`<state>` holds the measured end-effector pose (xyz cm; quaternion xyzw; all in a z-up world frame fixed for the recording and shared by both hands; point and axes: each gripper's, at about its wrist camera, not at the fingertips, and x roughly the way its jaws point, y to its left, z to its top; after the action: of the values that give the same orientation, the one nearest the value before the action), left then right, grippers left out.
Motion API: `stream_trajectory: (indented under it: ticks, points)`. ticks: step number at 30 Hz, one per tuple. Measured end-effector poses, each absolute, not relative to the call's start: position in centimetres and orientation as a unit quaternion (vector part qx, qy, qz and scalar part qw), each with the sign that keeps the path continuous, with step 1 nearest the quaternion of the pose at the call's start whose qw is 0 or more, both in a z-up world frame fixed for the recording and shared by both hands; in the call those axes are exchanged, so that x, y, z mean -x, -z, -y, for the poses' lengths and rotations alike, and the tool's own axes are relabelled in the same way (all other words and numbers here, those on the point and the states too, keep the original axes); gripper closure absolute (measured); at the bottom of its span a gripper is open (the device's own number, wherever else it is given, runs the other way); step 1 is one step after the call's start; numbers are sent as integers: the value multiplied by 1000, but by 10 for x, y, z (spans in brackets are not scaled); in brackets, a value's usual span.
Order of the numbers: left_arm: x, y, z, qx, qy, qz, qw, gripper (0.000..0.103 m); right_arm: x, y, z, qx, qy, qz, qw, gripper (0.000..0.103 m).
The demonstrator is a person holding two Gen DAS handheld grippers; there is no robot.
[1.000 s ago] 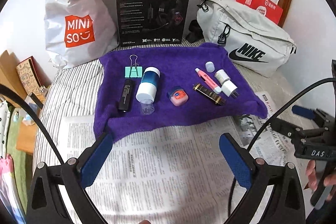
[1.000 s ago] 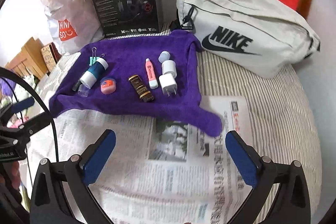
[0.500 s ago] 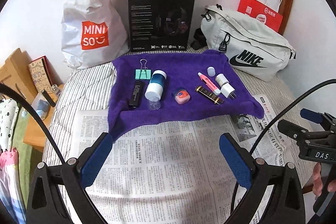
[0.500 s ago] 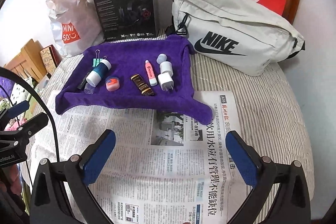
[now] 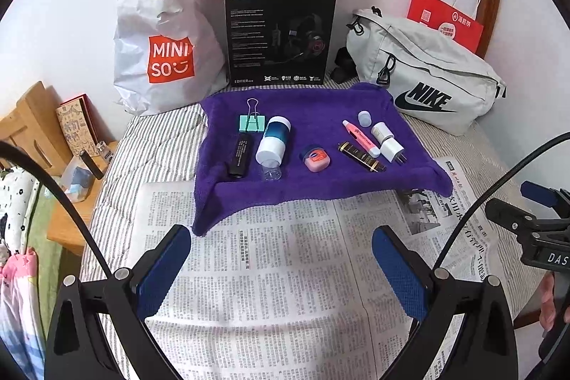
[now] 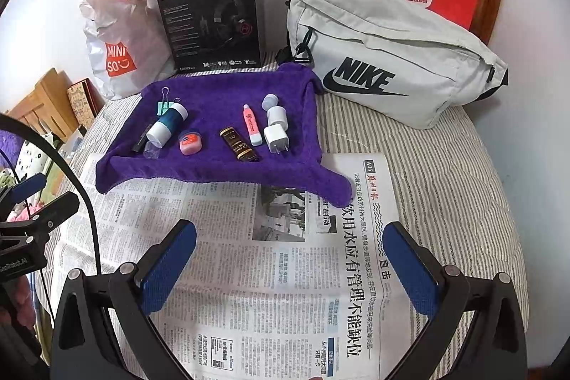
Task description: Organize rigid objects
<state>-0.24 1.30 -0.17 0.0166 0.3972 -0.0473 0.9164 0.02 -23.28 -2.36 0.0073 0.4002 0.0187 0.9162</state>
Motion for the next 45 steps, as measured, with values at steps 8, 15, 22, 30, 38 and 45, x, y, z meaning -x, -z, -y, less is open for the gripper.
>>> stream_trajectory:
  ticks: [8, 15, 22, 30, 38, 45]
  points:
    - [4, 1, -15, -17, 44, -397, 916, 0, 4, 21, 233, -9, -24, -397, 917, 0]
    - [5, 2, -14, -21, 44, -397, 917, 0, 7, 19, 231, -8, -23, -394, 919, 0]
    - [7, 1, -16, -21, 43, -396, 917, 0, 8, 19, 229, -3, -23, -394, 919, 0]
    - [8, 1, -16, -24, 43, -398, 916, 0, 10, 18, 227, -2, -24, -393, 919, 0]
    - [8, 2, -18, -24, 42, -400, 915, 0, 11, 19, 222, 3, -26, -395, 918, 0]
    - [5, 4, -20, -22, 40, -403, 914, 0, 10, 20, 220, 5, -26, -396, 918, 0]
